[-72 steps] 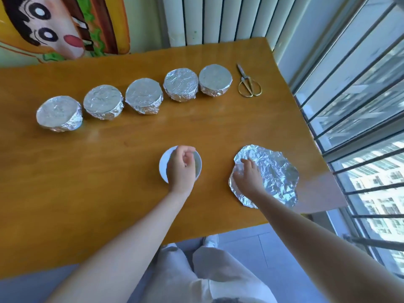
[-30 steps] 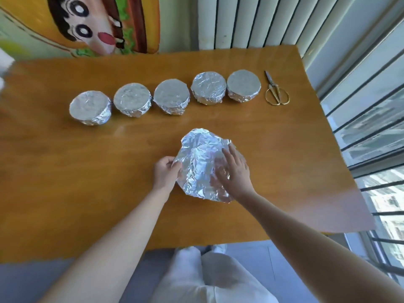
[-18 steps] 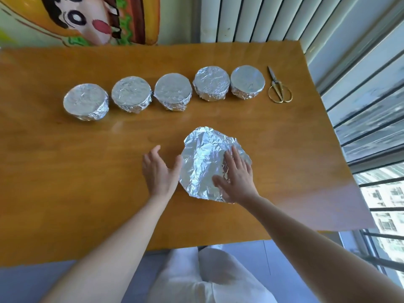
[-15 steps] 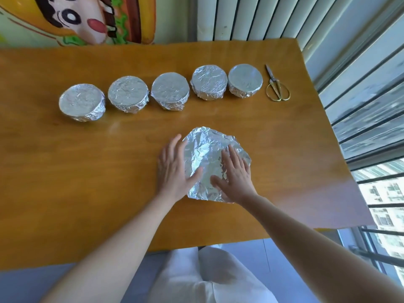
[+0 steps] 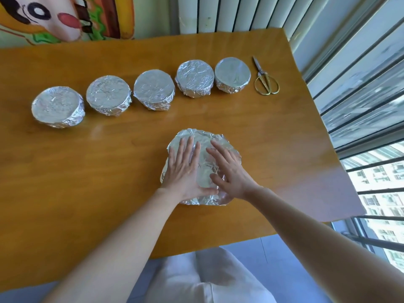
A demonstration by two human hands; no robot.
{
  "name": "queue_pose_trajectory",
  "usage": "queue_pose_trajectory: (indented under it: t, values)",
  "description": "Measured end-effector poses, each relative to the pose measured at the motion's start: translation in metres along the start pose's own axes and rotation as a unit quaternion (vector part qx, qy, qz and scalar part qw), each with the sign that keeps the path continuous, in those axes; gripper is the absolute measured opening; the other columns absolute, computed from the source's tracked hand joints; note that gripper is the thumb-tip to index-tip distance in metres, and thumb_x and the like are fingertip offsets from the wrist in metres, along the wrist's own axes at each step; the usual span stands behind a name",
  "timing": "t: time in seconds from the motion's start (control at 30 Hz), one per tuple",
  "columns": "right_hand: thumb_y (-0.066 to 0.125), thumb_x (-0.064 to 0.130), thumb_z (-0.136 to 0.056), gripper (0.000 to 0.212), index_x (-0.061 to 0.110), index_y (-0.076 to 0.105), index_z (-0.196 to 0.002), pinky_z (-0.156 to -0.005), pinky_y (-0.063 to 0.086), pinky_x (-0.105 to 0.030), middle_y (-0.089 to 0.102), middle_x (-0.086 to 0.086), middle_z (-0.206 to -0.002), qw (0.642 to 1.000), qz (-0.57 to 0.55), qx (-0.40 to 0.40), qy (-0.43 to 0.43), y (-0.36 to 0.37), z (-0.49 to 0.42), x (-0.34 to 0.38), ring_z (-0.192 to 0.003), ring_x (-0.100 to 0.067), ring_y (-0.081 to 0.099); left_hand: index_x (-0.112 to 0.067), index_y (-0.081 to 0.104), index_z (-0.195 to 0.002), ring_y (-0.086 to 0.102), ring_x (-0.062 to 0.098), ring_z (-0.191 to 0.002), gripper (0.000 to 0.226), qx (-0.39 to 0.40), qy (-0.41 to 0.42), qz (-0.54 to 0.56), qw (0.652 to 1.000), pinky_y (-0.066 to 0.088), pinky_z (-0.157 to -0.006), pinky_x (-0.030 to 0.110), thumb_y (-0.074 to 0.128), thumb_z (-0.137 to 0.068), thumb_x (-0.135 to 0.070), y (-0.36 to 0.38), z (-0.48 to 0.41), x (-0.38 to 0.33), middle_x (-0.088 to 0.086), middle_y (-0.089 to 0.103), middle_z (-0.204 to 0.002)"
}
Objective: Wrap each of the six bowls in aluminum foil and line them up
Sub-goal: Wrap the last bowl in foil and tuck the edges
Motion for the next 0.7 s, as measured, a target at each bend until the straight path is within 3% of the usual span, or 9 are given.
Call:
queue_pose_trajectory:
  t: [0.2, 0.37, 0.53, 0.7]
  values:
    - [0.03, 0.06, -0.086, 0.089, 0.01, 0.009, -0.158, -0.122, 0.008, -0.041, -0.006, -0.007, -0.165, 0.997, 0.024, 0.056, 0.053, 0.017, -0.005, -0.012, -0.152, -0.021, -0.002, -0.007, -0.036, -0.146, -0.042, 0.032, -0.14, 0.152, 0.021, -0.027, 0.015, 0.999, -0.015, -0.118, 0.058, 0.045, -0.056, -0.098, 0.009, -0.001, 0.002, 0.018, -0.041, -0.153]
    - [0.033, 0.063, -0.085, 0.096, 0.011, -0.002, -0.157, -0.121, 0.0, -0.038, -0.015, -0.006, -0.164, 0.993, 0.044, 0.084, 0.075, 0.026, -0.004, -0.016, -0.151, -0.016, -0.013, -0.008, -0.032, -0.148, -0.034, 0.034, -0.144, 0.152, 0.018, -0.028, 0.006, 0.999, -0.011, -0.12, 0.055, 0.051, -0.056, -0.096, 0.012, -0.002, 0.003, 0.019, -0.037, -0.156]
    - [0.03, 0.065, -0.079, 0.098, 0.013, 0.005, -0.158, -0.119, 0.006, -0.037, -0.009, -0.008, -0.165, 0.994, 0.015, 0.067, 0.084, 0.025, -0.005, -0.018, -0.152, -0.022, -0.009, -0.012, -0.029, -0.151, -0.026, 0.032, -0.148, 0.148, 0.005, -0.027, 0.005, 1.0, -0.008, -0.122, 0.052, 0.052, -0.057, -0.095, 0.012, -0.002, 0.003, 0.017, -0.031, -0.159]
    - [0.034, 0.051, -0.088, 0.074, 0.013, 0.033, -0.152, -0.109, 0.028, -0.044, 0.03, -0.005, -0.158, 0.997, 0.035, -0.037, 0.063, 0.001, -0.016, -0.012, -0.146, -0.025, 0.025, -0.009, -0.026, -0.152, -0.031, 0.035, -0.145, 0.145, -0.013, -0.02, -0.02, 1.0, -0.01, -0.121, 0.054, 0.047, -0.06, -0.095, 0.01, 0.001, 0.0, 0.021, -0.032, -0.157]
Point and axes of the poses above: each hand's wrist, its own z-axis away from the middle knuckle, its own y-axis out of the palm, x = y × z, the point moved 6 cm from there along -z, towards the middle knuckle
